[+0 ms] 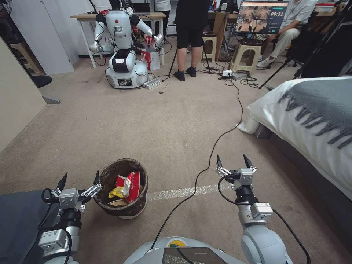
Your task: Pick up the trash bin, then pick up the garbage from the floor and place it into the trash bin.
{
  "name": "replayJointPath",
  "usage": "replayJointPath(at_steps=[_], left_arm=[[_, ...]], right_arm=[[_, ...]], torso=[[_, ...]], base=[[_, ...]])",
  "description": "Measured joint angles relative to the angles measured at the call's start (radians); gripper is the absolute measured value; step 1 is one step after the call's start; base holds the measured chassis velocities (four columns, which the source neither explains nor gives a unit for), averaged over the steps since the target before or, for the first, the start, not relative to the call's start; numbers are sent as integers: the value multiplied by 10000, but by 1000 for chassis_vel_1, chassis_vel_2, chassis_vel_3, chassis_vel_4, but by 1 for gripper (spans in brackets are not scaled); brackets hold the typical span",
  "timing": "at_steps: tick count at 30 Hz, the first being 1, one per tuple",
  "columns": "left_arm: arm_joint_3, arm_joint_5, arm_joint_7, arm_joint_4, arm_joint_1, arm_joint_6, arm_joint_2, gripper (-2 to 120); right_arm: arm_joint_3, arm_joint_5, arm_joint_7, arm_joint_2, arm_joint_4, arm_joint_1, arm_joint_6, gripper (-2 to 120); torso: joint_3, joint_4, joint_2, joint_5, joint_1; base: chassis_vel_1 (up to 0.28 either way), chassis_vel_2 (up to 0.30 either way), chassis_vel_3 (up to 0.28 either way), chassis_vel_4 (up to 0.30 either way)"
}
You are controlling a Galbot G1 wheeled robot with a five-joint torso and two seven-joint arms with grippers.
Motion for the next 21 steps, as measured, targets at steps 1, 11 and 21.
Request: replayJointPath(at_steps=[1,11,21], left_arm=[[1,-1,-3,1,-4,4,3,100],[9,-24,-28,6,-30,68,28,100],[15,-43,-38,6,-41,100,37,100]], right_arm=[[0,0,1,0,0,0,0,100],[-2,1,3,0,-7,7,0,100],[-3,7,3,-1,-12,12,-7,100]], torso=[[0,0,0,0,0],[0,0,0,0,0],[0,0,0,-1,0]], base=[[0,0,0,0],[0,0,0,0],[0,0,0,0]])
